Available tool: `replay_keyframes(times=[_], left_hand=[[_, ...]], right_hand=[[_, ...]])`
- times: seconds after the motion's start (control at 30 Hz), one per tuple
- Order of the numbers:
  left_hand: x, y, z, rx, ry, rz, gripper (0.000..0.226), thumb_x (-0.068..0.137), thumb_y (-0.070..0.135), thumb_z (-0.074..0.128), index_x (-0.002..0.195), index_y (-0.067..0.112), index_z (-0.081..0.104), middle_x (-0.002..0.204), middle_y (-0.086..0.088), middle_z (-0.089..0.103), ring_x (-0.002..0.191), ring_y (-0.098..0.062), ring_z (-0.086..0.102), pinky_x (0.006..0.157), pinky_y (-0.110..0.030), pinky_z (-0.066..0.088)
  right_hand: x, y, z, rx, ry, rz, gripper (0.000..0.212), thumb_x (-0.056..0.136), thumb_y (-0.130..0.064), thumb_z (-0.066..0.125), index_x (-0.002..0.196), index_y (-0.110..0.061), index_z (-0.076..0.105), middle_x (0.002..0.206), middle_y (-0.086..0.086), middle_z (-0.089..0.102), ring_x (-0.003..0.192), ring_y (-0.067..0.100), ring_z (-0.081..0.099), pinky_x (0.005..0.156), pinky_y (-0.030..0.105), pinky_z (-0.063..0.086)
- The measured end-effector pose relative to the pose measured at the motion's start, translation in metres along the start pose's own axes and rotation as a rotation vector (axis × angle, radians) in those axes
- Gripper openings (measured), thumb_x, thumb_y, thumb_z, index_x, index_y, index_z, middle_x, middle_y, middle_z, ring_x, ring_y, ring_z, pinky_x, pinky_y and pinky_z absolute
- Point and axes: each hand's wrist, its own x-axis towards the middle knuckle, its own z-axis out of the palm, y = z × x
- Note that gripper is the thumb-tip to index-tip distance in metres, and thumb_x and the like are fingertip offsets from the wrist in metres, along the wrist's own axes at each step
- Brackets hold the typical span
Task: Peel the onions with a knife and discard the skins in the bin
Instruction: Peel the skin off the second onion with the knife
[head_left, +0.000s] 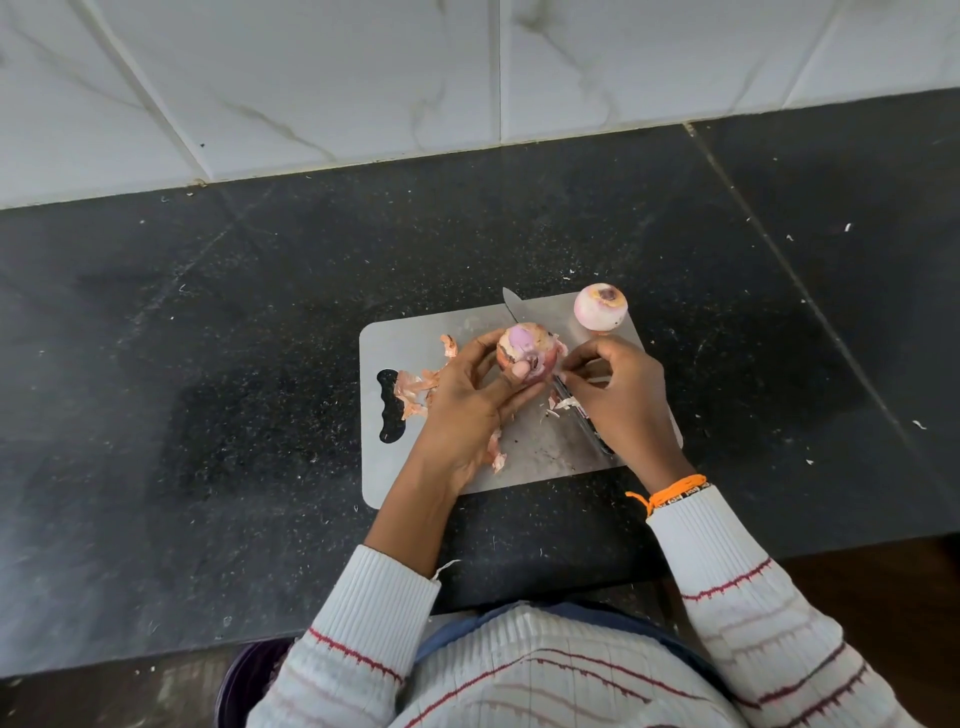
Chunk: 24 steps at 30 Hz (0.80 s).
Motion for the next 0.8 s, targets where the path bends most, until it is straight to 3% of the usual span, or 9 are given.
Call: replay_keyframes(times=[0.1,0.2,0.4,0.8], left_hand=[[0.0,0.0,-0.001,0.083,-0.018,0.064,0.036,0.082,-0.012,0.056,0.113,0.008,0.057,0.105,0.0,0.065,0.098,-0.017,0.065,0.082,-0.028,0.056],[0.0,0.0,-0.001,0.191,-0.004,0.096,0.041,0.079,-0.011,0.06,0.114,0.012,0.06,0.103,0.004,0.067,0.102,-0.019,0.063,0.091,-0.034,0.053],[0.0,0.0,-0.003,0.262,-0.011,0.097,0.043,0.079,-0.008,0.063,0.119,0.009,0.061,0.104,0.007,0.067,0.1,-0.014,0.064,0.09,-0.033,0.053],[0.001,0.0,-0.005,0.423,-0.056,0.158,0.044,0.078,-0.01,0.064,0.116,0.012,0.061,0.111,0.005,0.064,0.108,-0.015,0.06,0.097,-0.037,0.049]], right_hand=[[-0.002,-0.007,0.001,0.036,0.013,-0.037,0.014,0.085,-0.002,0.06,0.093,-0.012,0.067,0.091,-0.002,0.067,0.086,0.005,0.062,0.074,0.01,0.049],[-0.002,-0.017,0.0,0.161,0.11,-0.096,0.013,0.087,-0.005,0.057,0.096,-0.009,0.066,0.09,-0.003,0.067,0.087,0.009,0.065,0.073,0.025,0.056],[-0.003,-0.023,-0.003,0.17,0.125,-0.173,0.011,0.081,-0.013,0.069,0.09,-0.007,0.069,0.084,-0.003,0.068,0.081,0.006,0.066,0.072,0.016,0.054],[0.004,-0.014,-0.007,0.13,0.126,-0.22,0.006,0.077,-0.006,0.071,0.083,-0.004,0.07,0.079,0.005,0.069,0.076,0.01,0.066,0.068,0.021,0.057]])
